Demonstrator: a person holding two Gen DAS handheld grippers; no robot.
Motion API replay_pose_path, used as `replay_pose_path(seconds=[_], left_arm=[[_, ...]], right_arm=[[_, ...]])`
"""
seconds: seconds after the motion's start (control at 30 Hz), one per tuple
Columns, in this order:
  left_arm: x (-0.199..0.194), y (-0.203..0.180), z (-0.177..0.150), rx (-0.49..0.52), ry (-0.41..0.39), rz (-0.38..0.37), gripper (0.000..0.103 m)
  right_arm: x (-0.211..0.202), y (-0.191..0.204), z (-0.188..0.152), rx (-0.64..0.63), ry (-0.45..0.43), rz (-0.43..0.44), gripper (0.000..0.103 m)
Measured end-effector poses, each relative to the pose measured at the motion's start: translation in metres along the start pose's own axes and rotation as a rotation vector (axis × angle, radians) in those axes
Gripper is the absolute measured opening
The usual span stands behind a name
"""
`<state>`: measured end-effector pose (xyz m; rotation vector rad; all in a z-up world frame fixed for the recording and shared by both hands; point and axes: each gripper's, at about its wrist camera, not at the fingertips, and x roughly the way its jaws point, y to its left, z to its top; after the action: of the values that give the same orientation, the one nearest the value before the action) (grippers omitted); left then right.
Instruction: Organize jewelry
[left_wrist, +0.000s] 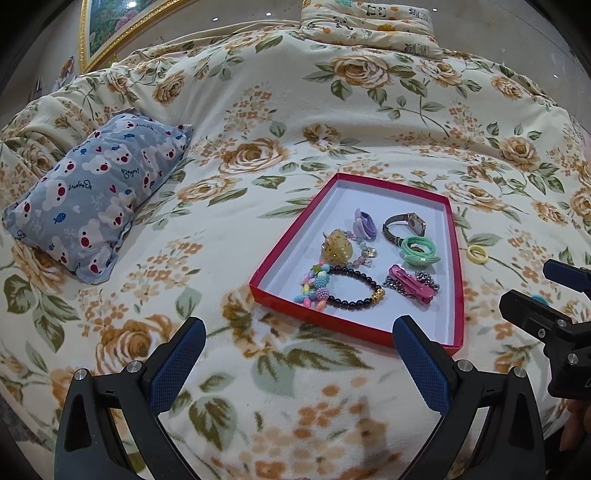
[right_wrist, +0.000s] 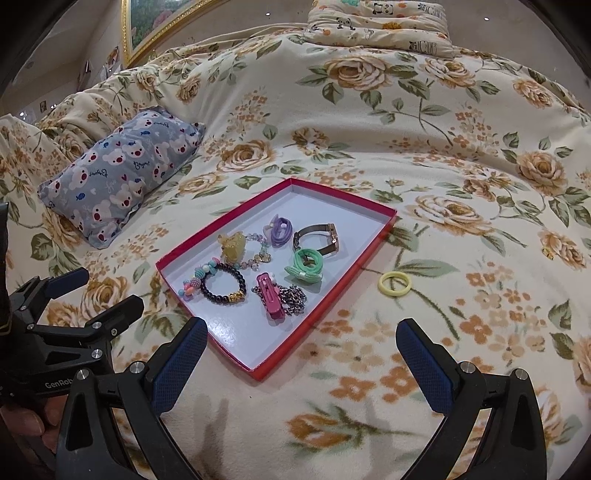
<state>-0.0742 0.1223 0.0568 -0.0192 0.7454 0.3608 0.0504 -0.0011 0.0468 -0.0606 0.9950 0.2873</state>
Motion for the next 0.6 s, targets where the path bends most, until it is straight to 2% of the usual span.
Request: replay_pose_path(seconds=[0.6], left_arm=[[-0.0076,0.0013,-0.0009,-0.01,-0.018,-0.005,0.102]], right_arm=[[-0.0058,0.0001,-0.0008,0.006,-0.02,0.002,0.103]])
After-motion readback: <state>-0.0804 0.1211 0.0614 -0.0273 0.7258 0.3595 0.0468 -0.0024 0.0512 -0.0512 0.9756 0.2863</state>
